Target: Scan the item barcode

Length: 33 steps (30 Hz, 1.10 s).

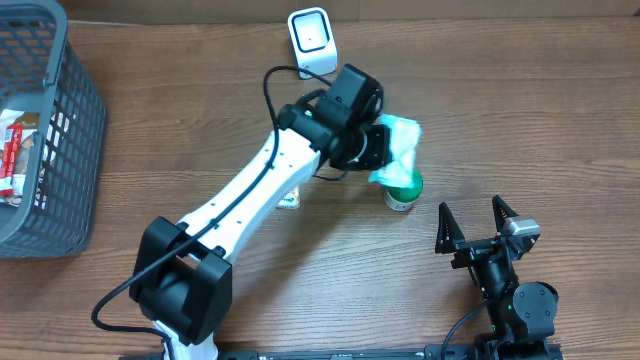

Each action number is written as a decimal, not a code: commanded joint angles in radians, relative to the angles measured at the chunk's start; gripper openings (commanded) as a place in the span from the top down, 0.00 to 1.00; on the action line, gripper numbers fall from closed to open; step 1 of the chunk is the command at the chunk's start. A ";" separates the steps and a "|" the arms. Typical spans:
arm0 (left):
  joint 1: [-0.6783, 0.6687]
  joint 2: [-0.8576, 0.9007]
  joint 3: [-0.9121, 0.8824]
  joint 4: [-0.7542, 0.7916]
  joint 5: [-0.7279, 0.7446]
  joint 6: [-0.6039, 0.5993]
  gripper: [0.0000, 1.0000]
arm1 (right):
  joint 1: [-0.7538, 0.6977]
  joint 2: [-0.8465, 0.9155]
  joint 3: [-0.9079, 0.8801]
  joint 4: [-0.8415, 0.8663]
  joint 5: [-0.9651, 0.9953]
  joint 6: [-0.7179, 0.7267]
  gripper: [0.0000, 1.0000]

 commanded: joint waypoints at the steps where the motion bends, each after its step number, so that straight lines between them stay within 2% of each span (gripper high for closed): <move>1: 0.039 -0.026 0.024 -0.048 -0.088 0.009 0.96 | -0.003 -0.009 -0.011 0.003 0.010 0.004 0.00; 7: 0.025 -0.017 0.014 -0.186 -0.286 0.004 0.96 | -0.003 -0.009 -0.011 0.003 0.010 0.004 0.00; 10: -0.003 -0.016 -0.031 -0.174 -0.311 -0.017 0.96 | -0.003 -0.009 -0.011 0.003 0.010 0.004 0.00; 14: -0.035 -0.016 -0.118 -0.126 -0.367 -0.117 0.96 | -0.003 -0.009 -0.011 0.003 0.010 0.004 0.00; 19: -0.057 -0.016 -0.219 -0.055 -0.370 -0.232 0.96 | -0.003 -0.009 -0.011 0.003 0.010 0.004 0.00; 26: -0.063 -0.016 -0.307 0.038 -0.364 -0.250 0.96 | -0.003 -0.009 -0.011 0.003 0.010 0.004 0.00; 33: -0.064 -0.016 -0.317 0.049 -0.356 -0.247 0.93 | -0.003 -0.009 -0.011 0.003 0.010 0.004 0.00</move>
